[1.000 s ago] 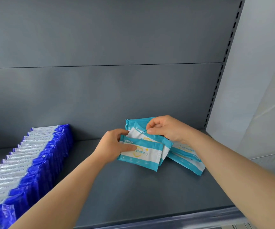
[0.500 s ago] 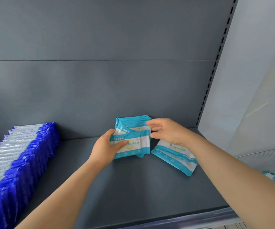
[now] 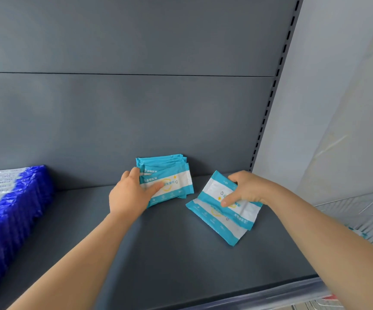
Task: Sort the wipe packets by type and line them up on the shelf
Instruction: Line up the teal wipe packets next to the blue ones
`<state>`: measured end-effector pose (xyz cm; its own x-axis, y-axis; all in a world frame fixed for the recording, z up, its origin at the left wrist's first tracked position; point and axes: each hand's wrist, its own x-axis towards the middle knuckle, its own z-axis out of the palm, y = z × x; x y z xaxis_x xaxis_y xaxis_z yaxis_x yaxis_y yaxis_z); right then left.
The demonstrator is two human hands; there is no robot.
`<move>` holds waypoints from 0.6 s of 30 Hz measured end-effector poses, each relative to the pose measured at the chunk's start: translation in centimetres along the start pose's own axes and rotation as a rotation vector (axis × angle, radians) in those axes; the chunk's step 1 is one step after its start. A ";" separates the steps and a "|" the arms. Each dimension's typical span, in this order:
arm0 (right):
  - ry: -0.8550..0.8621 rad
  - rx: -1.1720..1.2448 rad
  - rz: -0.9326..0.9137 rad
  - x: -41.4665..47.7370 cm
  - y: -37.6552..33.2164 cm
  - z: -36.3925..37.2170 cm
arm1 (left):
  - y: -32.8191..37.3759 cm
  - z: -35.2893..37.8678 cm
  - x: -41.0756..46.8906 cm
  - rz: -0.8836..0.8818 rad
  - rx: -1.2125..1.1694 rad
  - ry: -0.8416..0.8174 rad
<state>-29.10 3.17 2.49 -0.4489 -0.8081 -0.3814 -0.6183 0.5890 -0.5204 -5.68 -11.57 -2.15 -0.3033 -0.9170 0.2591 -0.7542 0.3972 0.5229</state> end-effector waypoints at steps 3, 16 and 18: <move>-0.010 0.046 -0.015 0.2 0.8 -0.4 | -0.1 0.2 -0.4 0.017 0.030 -0.067; -0.081 -0.010 -0.041 -0.4 -0.8 0.9 | -0.9 0.3 -0.9 0.006 -0.072 0.008; -0.069 -0.012 -0.055 -0.5 -1.1 1.5 | -0.8 0.3 -1.2 -0.047 -0.106 0.039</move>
<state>-27.27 2.98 2.14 -0.3683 -0.8370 -0.4046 -0.6488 0.5431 -0.5330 -4.94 -10.79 -3.10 -0.2441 -0.9335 0.2625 -0.7009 0.3569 0.6175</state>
